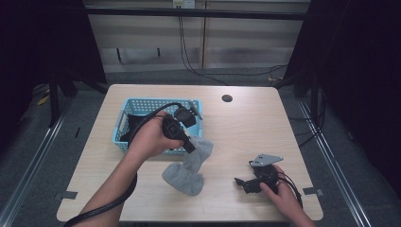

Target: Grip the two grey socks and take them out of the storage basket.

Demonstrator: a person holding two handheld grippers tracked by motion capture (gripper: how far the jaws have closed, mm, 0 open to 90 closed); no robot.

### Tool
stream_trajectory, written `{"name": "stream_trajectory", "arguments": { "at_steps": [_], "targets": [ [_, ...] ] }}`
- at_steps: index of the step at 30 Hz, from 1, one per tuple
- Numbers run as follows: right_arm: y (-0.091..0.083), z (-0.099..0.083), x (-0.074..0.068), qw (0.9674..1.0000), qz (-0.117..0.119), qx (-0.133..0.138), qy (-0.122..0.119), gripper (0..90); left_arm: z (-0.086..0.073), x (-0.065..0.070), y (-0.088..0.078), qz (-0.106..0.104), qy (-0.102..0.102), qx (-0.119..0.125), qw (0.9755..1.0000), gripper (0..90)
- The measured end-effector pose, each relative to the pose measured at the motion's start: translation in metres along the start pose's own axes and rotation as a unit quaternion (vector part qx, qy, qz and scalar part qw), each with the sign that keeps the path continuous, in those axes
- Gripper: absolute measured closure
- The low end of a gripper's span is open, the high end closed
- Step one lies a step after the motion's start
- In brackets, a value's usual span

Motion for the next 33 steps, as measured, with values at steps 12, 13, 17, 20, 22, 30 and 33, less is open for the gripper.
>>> {"name": "stream_trajectory", "arguments": {
  "at_steps": [12,13,17,20,22,30,33],
  "targets": [
    [0.0,0.0,0.0,1.0,0.0,0.0,-0.001,9.9,0.007,0.019,0.017,-0.017,0.028,-0.009,0.9994,86.2],
    [0.0,0.0,0.0,1.0,0.0,0.0,-0.001,9.9,0.008,0.019,0.019,-0.018,0.026,-0.006,0.9995,86.1],
    [0.0,0.0,0.0,1.0,0.0,0.0,-0.001,9.9,0.01,0.02,0.023,-0.02,0.025,0.001,0.9995,73.6],
    [0.0,0.0,0.0,1.0,0.0,0.0,-0.001,9.9,0.01,0.02,0.025,-0.014,0.02,0.005,0.9997,61.1],
    [0.0,0.0,0.0,1.0,0.0,0.0,-0.001,9.9,0.008,0.018,0.026,-0.008,0.017,0.001,0.9998,58.3],
    [0.0,0.0,0.0,1.0,0.002,-0.003,0.004,9.9,-0.016,0.003,0.03,0.017,-0.01,0.006,0.9998,48.1],
    [0.0,0.0,0.0,1.0,0.003,-0.003,0.005,9.9,-0.033,-0.006,0.036,0.026,-0.028,0.01,0.9992,45.5]
  ]
}}
Point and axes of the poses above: each handheld gripper's, and its own axes: y roughly forward along the jaws, z roughly out of its top, x roughly to its right, the point moved 3 cm from there along y, roughly forward along the jaws, and after that the axes turned 7 degrees about -x, right-handed, at the moved point
